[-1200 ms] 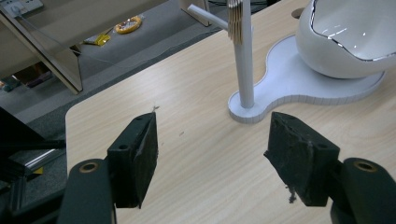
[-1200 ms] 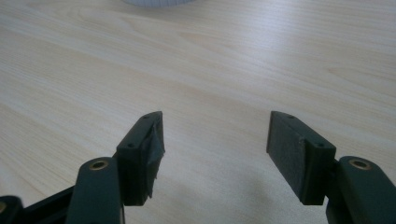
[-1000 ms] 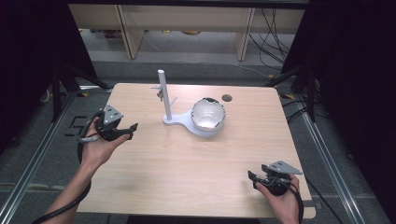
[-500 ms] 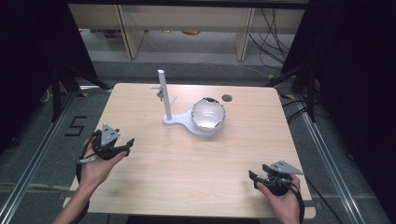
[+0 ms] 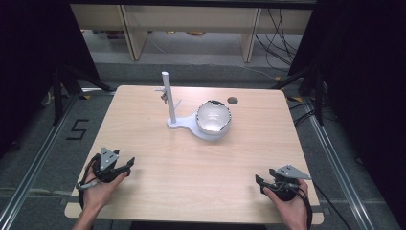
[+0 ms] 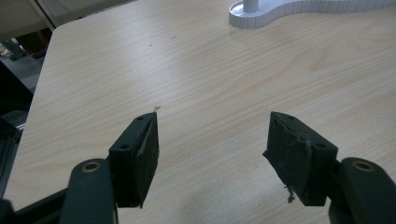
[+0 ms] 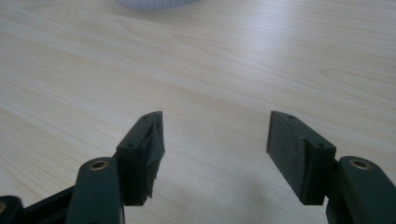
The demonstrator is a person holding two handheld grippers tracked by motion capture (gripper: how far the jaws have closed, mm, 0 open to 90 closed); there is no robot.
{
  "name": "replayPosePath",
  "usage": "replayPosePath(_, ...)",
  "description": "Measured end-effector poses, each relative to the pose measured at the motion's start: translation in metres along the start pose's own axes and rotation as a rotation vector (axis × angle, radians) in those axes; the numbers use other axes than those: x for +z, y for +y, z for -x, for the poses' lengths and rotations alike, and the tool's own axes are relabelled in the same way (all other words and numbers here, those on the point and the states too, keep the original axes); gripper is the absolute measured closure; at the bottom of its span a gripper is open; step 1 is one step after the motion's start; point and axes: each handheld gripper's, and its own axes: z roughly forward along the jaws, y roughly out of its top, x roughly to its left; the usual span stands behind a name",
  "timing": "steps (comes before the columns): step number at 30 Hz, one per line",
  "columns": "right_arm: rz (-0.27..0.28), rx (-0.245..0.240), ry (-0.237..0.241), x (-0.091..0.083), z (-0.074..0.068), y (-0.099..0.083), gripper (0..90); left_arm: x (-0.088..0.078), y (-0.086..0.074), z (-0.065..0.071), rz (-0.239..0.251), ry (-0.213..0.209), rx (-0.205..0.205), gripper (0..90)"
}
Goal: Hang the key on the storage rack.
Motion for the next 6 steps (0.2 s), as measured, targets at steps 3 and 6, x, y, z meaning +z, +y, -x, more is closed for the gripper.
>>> replayPosePath(3, -0.007, -0.002, -0.002, 0.0001, -0.0007, 0.0001, 37.5, -0.0017, -0.0038, 0.0014, 0.012, 0.000, -0.016, 34.2)
replayPosePath(6, -0.002, -0.006, 0.004, 0.0010, -0.0008, 0.0002, 37.2, -0.0027, -0.0044, 0.0013, 0.016, -0.002, -0.033, 33.9)
